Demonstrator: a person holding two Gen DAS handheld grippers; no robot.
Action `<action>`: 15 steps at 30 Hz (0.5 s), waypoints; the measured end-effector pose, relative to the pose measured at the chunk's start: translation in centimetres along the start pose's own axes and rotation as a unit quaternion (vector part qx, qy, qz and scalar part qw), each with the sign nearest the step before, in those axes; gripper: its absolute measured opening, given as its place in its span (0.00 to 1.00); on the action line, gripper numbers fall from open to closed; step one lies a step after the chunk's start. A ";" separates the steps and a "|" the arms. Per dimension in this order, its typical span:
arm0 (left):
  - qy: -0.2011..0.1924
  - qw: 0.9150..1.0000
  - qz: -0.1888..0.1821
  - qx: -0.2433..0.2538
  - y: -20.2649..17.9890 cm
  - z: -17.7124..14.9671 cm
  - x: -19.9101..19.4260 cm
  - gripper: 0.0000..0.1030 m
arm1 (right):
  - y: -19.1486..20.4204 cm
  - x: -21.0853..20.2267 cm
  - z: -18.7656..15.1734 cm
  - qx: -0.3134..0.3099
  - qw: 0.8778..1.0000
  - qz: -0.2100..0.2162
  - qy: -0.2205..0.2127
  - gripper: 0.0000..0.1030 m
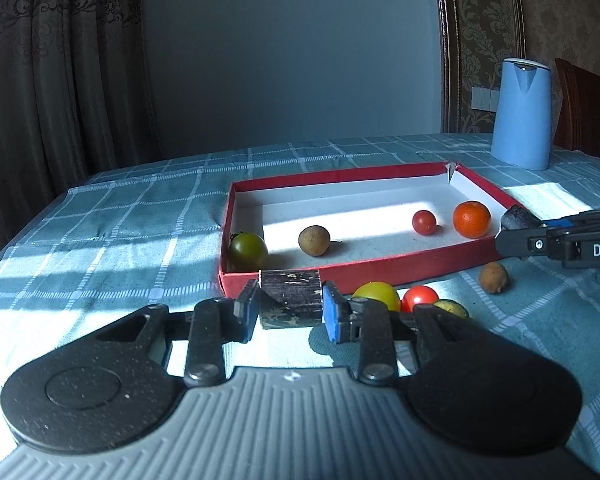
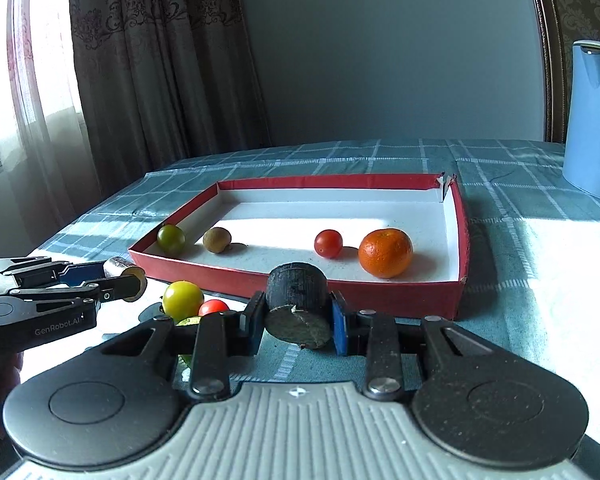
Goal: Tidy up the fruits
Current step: 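Carry the bark block and black cylinder into the tray and open both tools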
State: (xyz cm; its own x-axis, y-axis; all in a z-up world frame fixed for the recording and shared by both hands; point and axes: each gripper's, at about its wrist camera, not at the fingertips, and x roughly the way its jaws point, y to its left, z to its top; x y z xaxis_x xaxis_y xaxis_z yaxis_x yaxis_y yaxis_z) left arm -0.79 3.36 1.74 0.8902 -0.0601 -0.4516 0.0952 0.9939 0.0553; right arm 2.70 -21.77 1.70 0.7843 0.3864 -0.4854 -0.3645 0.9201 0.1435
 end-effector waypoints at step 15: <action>0.020 0.998 0.059 -0.029 -0.4 6.5 9.3 0.29 | -2.4 8.9 6.1 -0.022 0.996 -0.085 0.007 0.32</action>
State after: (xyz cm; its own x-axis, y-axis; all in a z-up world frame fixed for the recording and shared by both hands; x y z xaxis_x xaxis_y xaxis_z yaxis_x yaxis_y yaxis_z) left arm 10.38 1.76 3.33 0.8749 0.0606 -0.4806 -0.0368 0.9976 0.0589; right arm 13.60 -20.11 2.29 0.8294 0.2231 -0.5122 -0.2480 0.9685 0.0204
